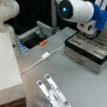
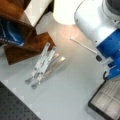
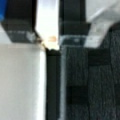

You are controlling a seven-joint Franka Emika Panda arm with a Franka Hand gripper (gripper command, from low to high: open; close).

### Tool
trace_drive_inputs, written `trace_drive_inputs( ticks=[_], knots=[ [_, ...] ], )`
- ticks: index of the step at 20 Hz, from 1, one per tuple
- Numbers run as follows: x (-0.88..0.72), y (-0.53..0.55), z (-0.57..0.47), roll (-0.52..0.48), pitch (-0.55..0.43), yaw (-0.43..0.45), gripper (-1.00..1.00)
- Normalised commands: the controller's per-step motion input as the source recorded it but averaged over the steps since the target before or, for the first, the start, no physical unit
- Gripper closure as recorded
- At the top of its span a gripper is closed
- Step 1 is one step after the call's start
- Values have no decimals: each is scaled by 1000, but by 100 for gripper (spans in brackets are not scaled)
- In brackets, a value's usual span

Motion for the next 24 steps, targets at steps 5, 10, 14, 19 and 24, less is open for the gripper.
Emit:
trace_drive_inputs(
  ticks=[5, 10, 14, 19, 24],
  knots=[
    [-135, 264, -366, 65, -2, -257, 100],
    [-109, 211, -454, 86, -17, -215, 100],
    [-46, 261, -452, 83, -41, -194, -100],
    [42, 239, -509, 81, -39, -127, -100],
    [165, 219, -369, 140, -49, -106, -100]
  ],
)
